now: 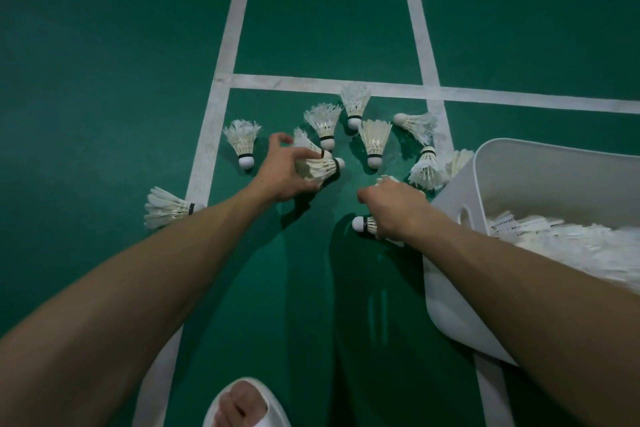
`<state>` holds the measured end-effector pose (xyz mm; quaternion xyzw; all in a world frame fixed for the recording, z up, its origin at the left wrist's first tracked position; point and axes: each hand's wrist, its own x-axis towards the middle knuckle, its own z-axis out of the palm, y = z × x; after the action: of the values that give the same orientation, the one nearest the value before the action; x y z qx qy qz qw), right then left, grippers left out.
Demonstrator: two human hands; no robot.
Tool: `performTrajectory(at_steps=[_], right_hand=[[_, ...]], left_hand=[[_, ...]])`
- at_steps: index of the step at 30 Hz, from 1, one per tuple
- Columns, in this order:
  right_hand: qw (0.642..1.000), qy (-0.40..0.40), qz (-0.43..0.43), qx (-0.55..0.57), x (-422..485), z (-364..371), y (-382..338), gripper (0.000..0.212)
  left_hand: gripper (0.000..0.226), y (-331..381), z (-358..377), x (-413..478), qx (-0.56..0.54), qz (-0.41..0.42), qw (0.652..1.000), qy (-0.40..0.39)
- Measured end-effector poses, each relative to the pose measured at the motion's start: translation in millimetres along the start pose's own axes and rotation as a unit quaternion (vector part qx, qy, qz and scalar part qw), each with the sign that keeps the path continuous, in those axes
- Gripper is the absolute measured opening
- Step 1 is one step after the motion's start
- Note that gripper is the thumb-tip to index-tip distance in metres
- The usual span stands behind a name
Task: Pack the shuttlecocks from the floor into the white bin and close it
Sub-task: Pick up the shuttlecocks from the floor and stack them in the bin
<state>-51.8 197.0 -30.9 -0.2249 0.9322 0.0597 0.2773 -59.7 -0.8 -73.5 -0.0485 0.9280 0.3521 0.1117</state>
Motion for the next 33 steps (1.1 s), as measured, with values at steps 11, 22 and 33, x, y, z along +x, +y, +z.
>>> performTrajectory(at_steps=[11, 22, 33], right_hand=[[0.999, 0.034, -0.005, 0.004, -12.3, -2.1, -9.4, 0.043], [0.966, 0.151, -0.062, 0.202, -108.4, -113.2, 52.7, 0.054], [0.966, 0.178, 0.109, 0.154, -233.2, -86.5, 223.6, 0.042]], left_hand=[[0.052, 3.9, -0.9, -23.8, -0.033, 0.012, 0.998, 0.049], [0.051, 121.1, -70.5, -61.3, -0.126, 0.069, 0.983, 0.119], [0.084, 315.6, -25.5, -112.5, 0.041, 0.177, 0.957, -0.226]])
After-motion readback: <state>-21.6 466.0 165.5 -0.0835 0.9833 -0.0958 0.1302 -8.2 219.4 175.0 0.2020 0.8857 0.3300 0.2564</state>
